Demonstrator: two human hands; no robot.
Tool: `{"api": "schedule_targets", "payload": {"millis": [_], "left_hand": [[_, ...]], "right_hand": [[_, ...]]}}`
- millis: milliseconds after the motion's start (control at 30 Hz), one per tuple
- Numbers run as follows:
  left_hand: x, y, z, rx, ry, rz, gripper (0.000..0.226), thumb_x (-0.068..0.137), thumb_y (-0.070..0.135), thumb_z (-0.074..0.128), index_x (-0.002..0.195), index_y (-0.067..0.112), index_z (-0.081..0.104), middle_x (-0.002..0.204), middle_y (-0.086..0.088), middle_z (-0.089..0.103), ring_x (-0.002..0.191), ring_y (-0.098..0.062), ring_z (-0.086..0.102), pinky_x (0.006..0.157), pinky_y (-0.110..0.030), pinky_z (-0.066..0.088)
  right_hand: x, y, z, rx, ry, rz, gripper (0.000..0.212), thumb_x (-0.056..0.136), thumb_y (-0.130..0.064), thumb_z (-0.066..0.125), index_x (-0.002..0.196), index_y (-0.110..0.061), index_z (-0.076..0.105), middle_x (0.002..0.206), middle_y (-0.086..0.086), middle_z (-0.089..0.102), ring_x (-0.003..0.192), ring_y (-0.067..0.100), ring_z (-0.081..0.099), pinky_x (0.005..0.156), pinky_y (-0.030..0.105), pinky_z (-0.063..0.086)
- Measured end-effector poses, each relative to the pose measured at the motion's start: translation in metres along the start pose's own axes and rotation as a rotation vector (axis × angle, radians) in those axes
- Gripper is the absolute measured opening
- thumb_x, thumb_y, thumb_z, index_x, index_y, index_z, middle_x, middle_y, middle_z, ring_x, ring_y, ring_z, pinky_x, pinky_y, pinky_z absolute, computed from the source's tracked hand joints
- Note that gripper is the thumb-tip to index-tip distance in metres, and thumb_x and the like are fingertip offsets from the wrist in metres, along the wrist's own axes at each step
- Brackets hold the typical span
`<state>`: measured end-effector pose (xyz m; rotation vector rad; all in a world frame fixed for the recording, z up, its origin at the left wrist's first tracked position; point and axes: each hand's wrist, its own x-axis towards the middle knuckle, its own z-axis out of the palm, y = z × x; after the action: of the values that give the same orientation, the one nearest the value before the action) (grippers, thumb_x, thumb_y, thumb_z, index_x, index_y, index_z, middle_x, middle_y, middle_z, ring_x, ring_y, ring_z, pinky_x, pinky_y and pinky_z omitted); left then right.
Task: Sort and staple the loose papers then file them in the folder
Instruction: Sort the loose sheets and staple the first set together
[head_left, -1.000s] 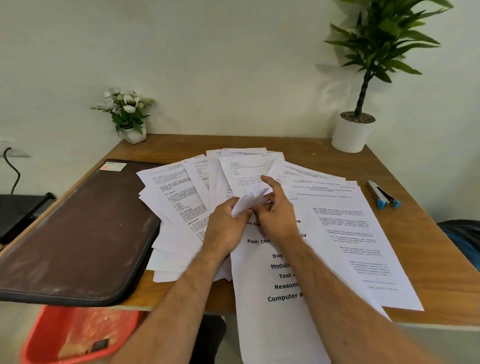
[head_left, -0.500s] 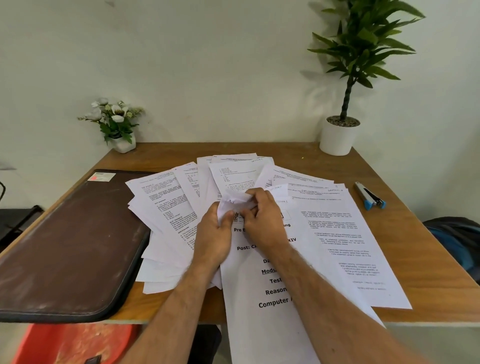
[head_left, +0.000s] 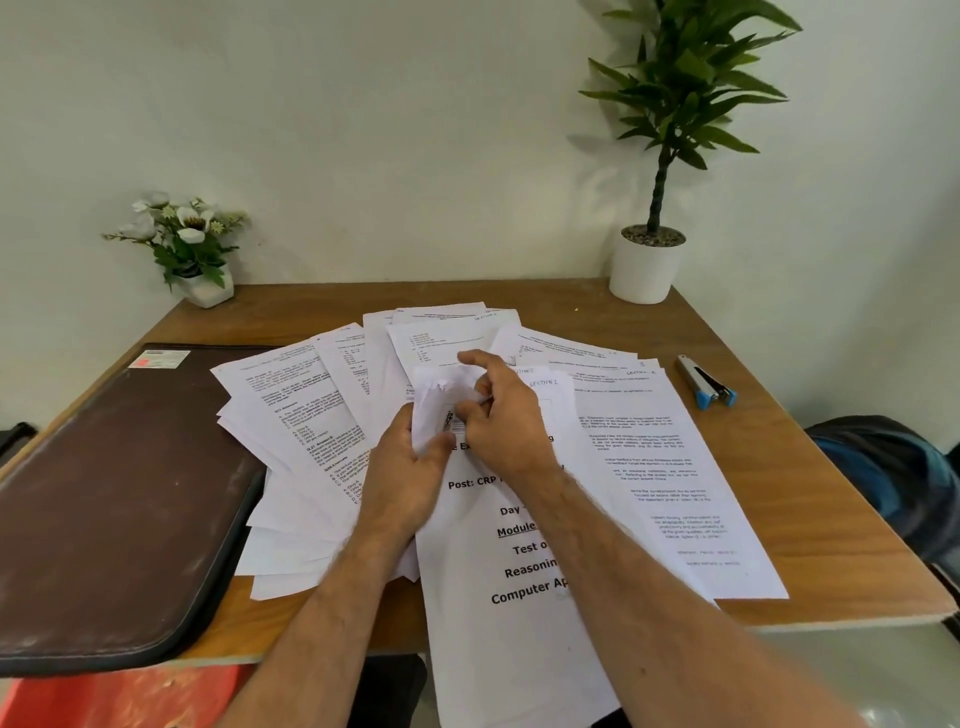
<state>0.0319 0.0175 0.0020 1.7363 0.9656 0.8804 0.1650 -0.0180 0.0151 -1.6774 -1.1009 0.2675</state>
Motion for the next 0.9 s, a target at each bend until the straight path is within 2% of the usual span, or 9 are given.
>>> {"api": "schedule_targets", "payload": {"millis": [133,233,300,433,500,567,667,800,900], "left_hand": [[0.001,-0.002,0.004,0.056,-0.027,-0.001,0.029,0.097,0.022,0.061,0.123,0.036,0.063,0.099,0.015,0.072,0.088,-0.003,0.067,0.075,-0.029,0.054],[0.001,0.003,0.012,0.14,-0.038,-0.014,0.021,0.096,0.021,0.06,0.111,0.034,0.064,0.087,0.011,0.071,0.078,-0.007,0.065,0.066,-0.029,0.051],[0.001,0.006,0.018,0.174,-0.034,-0.008,0.02,0.095,0.021,0.06,0.111,0.032,0.064,0.085,0.01,0.07,0.074,-0.005,0.064,0.062,-0.026,0.048],[-0.002,0.007,0.022,0.159,-0.021,0.007,0.018,0.097,0.025,0.061,0.113,0.031,0.066,0.085,0.012,0.07,0.071,0.004,0.062,0.055,-0.01,0.042],[-0.007,0.008,0.021,0.122,0.043,0.032,0.01,0.098,0.034,0.062,0.101,0.028,0.07,0.079,0.013,0.069,0.069,0.004,0.062,0.056,-0.009,0.042],[-0.009,0.009,0.017,-0.001,0.201,0.002,0.016,0.098,0.036,0.061,0.092,0.027,0.073,0.077,0.016,0.07,0.074,0.005,0.062,0.06,-0.007,0.041],[0.007,0.006,0.008,-0.021,0.385,-0.083,0.016,0.101,0.023,0.058,0.102,0.023,0.074,0.096,0.013,0.071,0.094,-0.003,0.064,0.075,-0.008,0.041],[0.046,0.001,-0.011,0.233,0.295,-0.157,0.032,0.095,0.012,0.061,0.127,0.014,0.065,0.13,-0.004,0.065,0.122,-0.022,0.058,0.095,-0.022,0.04],[0.058,-0.012,-0.016,0.477,0.154,-0.183,0.057,0.09,0.034,0.071,0.141,0.014,0.056,0.135,-0.009,0.064,0.126,-0.029,0.057,0.104,-0.037,0.044]], "right_hand": [[-0.002,0.003,0.001,-0.035,-0.064,0.016,0.063,0.082,-0.001,0.06,0.138,-0.028,0.054,0.099,-0.009,0.053,0.095,0.014,0.056,0.091,0.027,0.049],[-0.002,0.012,-0.004,-0.016,-0.051,0.103,0.054,0.078,-0.003,0.062,0.126,-0.027,0.062,0.112,-0.001,0.061,0.104,0.014,0.059,0.095,0.031,0.05],[-0.003,0.016,-0.008,-0.008,-0.024,0.14,0.04,0.076,-0.005,0.063,0.111,-0.025,0.066,0.104,-0.003,0.066,0.096,0.012,0.062,0.086,0.032,0.053],[-0.007,0.019,-0.014,0.066,0.052,0.203,0.021,0.079,-0.007,0.068,0.089,-0.025,0.062,0.075,-0.01,0.065,0.065,0.002,0.057,0.061,0.018,0.046],[-0.012,0.021,-0.013,0.101,0.067,0.225,0.017,0.08,-0.008,0.07,0.081,-0.022,0.061,0.071,-0.005,0.066,0.06,0.007,0.057,0.056,0.023,0.047],[-0.015,0.022,-0.011,0.111,0.06,0.226,0.018,0.079,-0.007,0.071,0.077,-0.021,0.06,0.073,0.001,0.067,0.063,0.013,0.059,0.057,0.028,0.05],[-0.014,0.023,-0.009,0.07,0.024,0.205,0.02,0.079,-0.006,0.072,0.077,-0.022,0.061,0.079,0.0,0.067,0.071,0.012,0.063,0.063,0.022,0.048],[-0.008,0.017,-0.007,0.046,0.004,0.176,0.02,0.081,-0.006,0.073,0.078,-0.022,0.061,0.079,-0.003,0.065,0.069,0.005,0.058,0.06,0.011,0.041],[-0.013,0.019,-0.002,0.061,-0.003,0.187,0.019,0.081,-0.006,0.072,0.079,-0.022,0.062,0.08,-0.002,0.066,0.072,0.009,0.061,0.065,0.018,0.045]]}}
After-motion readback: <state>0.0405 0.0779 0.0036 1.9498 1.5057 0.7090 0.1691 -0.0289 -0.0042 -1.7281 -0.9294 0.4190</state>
